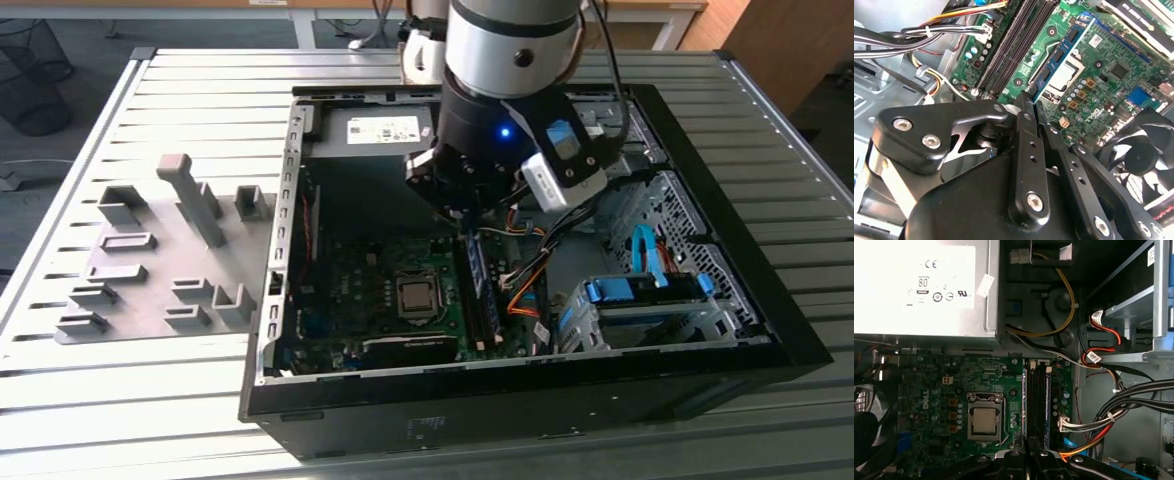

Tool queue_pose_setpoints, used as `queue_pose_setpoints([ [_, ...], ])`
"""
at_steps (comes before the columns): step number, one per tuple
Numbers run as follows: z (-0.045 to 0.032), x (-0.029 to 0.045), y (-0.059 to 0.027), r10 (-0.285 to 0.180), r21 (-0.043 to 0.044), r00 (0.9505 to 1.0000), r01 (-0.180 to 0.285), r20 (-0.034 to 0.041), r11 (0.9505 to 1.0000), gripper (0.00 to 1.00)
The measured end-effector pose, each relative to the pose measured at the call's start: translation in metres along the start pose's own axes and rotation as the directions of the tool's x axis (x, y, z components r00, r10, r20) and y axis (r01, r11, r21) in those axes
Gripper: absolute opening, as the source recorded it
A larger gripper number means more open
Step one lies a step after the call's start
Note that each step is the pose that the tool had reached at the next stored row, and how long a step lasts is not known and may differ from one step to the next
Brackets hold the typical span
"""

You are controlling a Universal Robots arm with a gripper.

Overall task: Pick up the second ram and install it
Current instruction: 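Insert the second ram into the second slot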

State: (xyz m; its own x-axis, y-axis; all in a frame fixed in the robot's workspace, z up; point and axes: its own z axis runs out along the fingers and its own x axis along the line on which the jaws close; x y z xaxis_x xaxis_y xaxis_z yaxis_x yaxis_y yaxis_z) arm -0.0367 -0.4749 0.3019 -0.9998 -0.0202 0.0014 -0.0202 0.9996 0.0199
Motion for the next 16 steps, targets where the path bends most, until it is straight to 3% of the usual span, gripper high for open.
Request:
queue_pose_setpoints([
  [16,0.0291,-0.0004,-0.0006,0.021,-0.0002,0.9998,-0.021,-0.0001,0.9998,0.14],
])
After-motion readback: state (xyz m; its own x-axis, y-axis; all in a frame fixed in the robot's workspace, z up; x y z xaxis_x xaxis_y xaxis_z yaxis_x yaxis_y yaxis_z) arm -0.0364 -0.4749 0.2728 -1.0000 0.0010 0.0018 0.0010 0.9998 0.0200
